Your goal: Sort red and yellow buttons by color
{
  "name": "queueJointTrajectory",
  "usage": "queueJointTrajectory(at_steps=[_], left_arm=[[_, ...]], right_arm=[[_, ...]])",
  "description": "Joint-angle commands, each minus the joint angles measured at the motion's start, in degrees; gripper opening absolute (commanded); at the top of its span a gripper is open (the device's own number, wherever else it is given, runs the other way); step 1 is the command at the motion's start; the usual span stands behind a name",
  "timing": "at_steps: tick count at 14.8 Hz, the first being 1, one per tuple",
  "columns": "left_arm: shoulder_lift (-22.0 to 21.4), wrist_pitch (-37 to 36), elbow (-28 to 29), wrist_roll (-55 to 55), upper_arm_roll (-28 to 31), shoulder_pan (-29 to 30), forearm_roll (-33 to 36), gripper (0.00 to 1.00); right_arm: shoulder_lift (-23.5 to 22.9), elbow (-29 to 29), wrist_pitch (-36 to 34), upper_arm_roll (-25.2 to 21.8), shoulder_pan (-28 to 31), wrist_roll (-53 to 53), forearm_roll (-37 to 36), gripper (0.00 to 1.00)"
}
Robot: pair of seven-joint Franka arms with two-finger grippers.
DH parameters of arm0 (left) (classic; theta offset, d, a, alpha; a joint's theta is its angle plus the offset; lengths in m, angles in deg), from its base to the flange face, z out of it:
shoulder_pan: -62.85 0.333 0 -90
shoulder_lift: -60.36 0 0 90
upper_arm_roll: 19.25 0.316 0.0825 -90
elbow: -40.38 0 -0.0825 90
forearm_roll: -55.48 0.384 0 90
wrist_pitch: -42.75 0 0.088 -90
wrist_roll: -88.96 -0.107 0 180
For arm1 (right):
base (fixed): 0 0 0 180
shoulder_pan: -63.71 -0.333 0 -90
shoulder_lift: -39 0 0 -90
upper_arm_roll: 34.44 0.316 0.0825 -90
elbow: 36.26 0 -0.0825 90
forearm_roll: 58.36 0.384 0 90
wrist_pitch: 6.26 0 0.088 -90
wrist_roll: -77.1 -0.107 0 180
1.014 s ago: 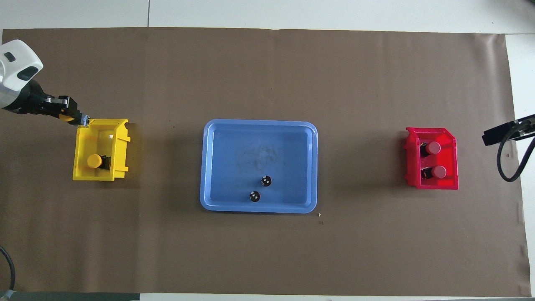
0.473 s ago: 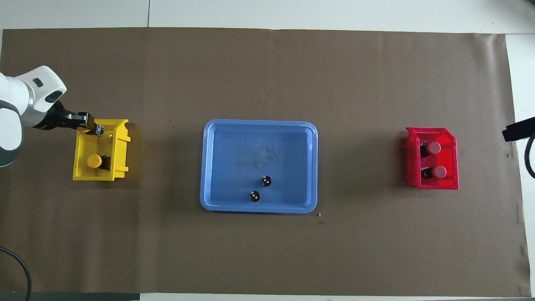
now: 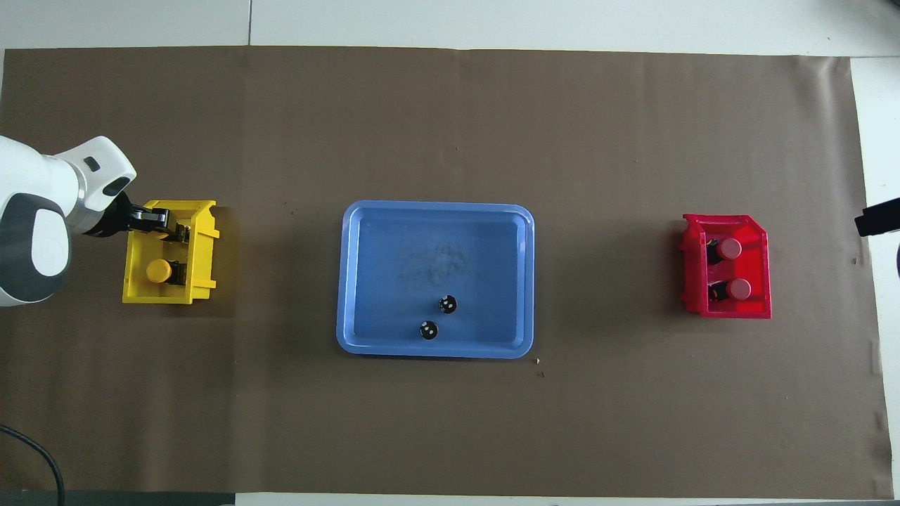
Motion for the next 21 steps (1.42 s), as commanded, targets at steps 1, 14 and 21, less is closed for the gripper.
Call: queueJointTrajectory(at_steps=[1,14,21], left_arm=[[-0.03,4.13,2.63,-0.68,0.46,-1.41,-0.17,0.16],[-1.87,-22.91,-19.41,-0.59,0.64,-1.23,0.27,1.00],[-8.99,-37.33,-26.10,-0.24,0.55,-1.85,1.14,1.00]], right_arm=[[0.15,-0.17,-1.60,-7.53,-7.88,-1.68,1.26,1.00],[-0.12,-0.08,-2.39,-6.14,-5.36,-3.18,1.26,1.00],[-0.29,-0.17,-2.74,-3.23,-2.45,-3.26,1.35,1.00]])
